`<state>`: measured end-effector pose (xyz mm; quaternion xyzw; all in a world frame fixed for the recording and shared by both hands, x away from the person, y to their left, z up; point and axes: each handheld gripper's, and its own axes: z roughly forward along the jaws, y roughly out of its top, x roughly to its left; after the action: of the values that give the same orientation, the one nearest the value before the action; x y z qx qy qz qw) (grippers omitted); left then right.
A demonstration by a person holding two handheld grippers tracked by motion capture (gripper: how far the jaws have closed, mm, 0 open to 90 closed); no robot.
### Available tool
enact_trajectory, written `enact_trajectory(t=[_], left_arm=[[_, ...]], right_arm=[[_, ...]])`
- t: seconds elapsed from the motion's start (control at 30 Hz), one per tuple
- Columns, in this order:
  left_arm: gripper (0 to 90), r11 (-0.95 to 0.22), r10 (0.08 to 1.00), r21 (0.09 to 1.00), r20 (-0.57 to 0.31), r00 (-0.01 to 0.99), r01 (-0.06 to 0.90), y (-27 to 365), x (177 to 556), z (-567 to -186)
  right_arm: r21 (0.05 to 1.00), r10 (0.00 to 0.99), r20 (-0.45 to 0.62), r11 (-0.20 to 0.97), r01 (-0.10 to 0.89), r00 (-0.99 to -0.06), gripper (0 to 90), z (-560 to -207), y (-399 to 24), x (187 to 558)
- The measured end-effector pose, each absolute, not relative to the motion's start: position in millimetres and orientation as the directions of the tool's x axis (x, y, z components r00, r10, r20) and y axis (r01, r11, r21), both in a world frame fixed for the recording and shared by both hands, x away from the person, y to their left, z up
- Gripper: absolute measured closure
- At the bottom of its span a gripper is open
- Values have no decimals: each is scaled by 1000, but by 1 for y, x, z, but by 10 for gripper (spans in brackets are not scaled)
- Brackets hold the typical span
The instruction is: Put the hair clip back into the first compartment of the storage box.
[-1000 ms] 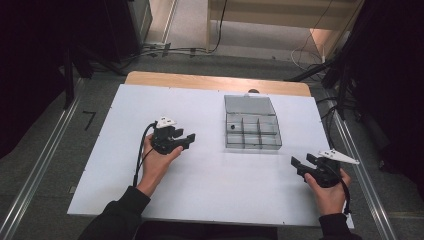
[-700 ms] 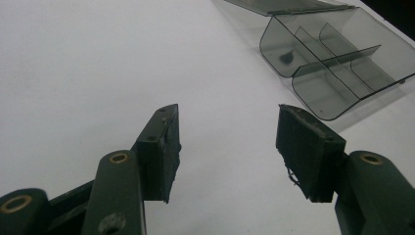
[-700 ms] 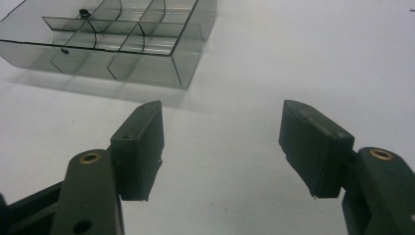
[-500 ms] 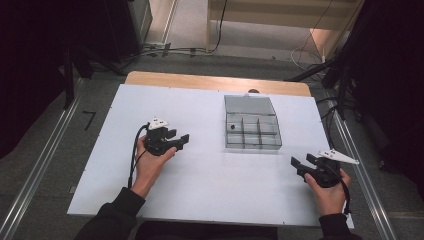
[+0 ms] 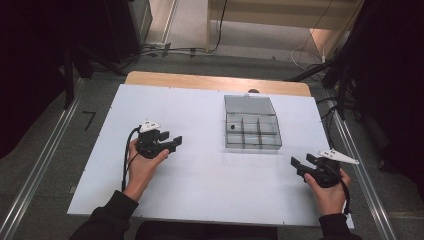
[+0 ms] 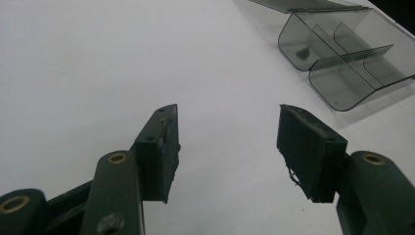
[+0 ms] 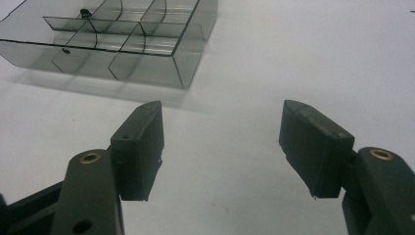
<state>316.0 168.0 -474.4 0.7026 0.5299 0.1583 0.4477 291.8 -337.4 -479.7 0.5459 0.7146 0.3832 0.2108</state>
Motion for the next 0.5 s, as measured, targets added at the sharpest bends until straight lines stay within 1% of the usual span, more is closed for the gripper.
enact_trajectory(t=[0.5], left_arm=[[420,-20,893,798,-256,369,603,183,307,-476]], right_arm=[[777,942,117,110,620,-314,314,-480,-337,292]])
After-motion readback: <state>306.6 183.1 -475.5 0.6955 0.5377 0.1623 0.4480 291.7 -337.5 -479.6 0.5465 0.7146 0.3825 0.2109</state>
